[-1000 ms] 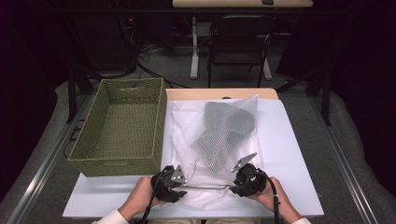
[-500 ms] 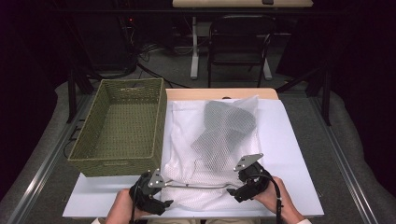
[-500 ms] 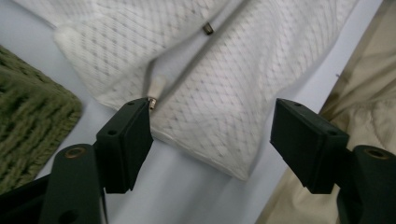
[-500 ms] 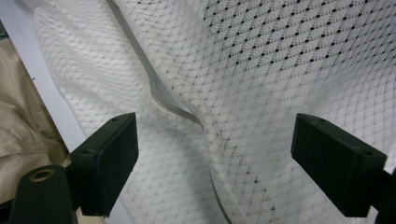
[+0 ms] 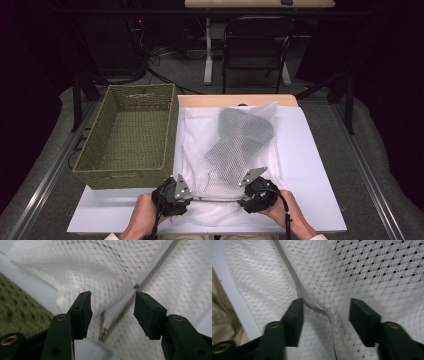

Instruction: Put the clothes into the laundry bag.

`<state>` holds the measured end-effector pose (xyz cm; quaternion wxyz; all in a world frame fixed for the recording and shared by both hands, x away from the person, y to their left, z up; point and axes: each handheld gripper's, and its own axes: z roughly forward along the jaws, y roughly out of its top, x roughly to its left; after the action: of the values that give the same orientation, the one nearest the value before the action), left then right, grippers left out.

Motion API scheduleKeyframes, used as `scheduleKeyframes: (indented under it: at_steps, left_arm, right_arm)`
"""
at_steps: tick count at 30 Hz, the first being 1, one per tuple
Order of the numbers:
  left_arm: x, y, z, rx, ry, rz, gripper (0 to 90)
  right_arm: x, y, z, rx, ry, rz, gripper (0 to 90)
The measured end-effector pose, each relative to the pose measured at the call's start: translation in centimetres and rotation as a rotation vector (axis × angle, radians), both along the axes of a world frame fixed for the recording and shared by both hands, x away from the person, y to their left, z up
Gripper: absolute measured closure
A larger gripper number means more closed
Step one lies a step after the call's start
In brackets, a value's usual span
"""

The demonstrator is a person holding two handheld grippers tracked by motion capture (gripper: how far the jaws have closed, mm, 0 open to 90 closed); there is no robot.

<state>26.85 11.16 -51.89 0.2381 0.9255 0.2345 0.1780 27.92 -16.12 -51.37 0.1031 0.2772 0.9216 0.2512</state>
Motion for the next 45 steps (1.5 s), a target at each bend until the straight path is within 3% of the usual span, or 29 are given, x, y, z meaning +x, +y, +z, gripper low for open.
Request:
scheduleKeyframes:
  at_steps: [2, 4, 8, 10, 14, 18, 20, 23, 24, 29, 31, 34, 35, 39, 41, 45]
  left_arm:
    - [0.5, -0.9, -0.5, 0.041, -0.005, -0.037, 48.1]
    - [0.7, -1.5, -0.9, 0.081, -0.013, -0.071, 55.2]
    - [1.1, -1.8, -1.3, 0.044, 0.027, -0.093, 82.0]
    - [1.2, -1.6, -1.1, 0.021, 0.038, -0.096, 89.0]
    - [0.9, -0.7, 0.2, -0.073, 0.07, -0.101, 90.0]
    - [0.4, 0.3, 1.3, -0.147, 0.142, -0.128, 90.0]
    - [0.0, 0.4, 1.4, -0.154, 0.157, -0.138, 90.0]
    - [-0.2, 0.3, 0.9, -0.13, 0.185, -0.14, 90.0]
    - [-0.1, 0.2, 0.7, -0.118, 0.205, -0.144, 90.0]
    - [0.4, -0.8, -0.7, -0.04, 0.211, -0.11, 87.4]
    - [0.6, -1.0, -0.9, -0.017, 0.209, -0.099, 81.0]
    - [0.4, -0.6, -0.4, -0.03, 0.204, -0.089, 68.5]
    - [0.4, -0.3, 0.0, -0.044, 0.208, -0.085, 62.2]
    - [-0.3, 1.0, 1.6, -0.089, 0.162, -0.029, 48.7]
    - [-0.4, 1.6, 1.9, -0.115, 0.133, 0.022, 46.1]
    - [0.1, 2.3, 2.0, -0.113, 0.101, 0.104, 47.2]
  right_arm:
    - [0.3, 0.3, -0.2, -0.021, 0.0, -0.004, 60.5]
    - [0.5, 0.5, -0.4, -0.028, 0.004, -0.008, 73.2]
    - [0.7, 0.3, -0.5, -0.009, 0.011, -0.028, 87.5]
    - [0.6, 0.1, 0.0, 0.003, 0.003, -0.024, 88.4]
    - [-0.1, -0.1, 1.1, 0.035, -0.005, -0.032, 88.9]
    - [-0.8, -0.7, 2.1, 0.07, 0.01, -0.034, 88.9]
    - [-1.0, -1.0, 2.3, 0.079, 0.023, -0.033, 88.9]
    - [-1.0, -0.8, 1.8, 0.063, 0.049, -0.02, 88.9]
    - [-1.0, -0.7, 1.6, 0.051, 0.056, -0.018, 88.9]
    - [-0.3, 0.0, -0.2, -0.017, 0.072, -0.034, 88.5]
    - [0.0, 0.2, -0.6, -0.064, 0.045, -0.041, 85.8]
    - [0.3, 0.2, -0.9, -0.086, 0.046, -0.053, 77.0]
    - [0.3, 0.1, -0.9, -0.083, 0.049, -0.049, 72.5]
    - [0.1, -0.7, -0.1, -0.06, 0.041, -0.052, 50.2]
    - [0.0, -1.2, 0.6, -0.035, 0.036, -0.06, 41.9]
    - [-0.2, -1.6, 1.4, 0.02, 0.018, -0.051, 28.7]
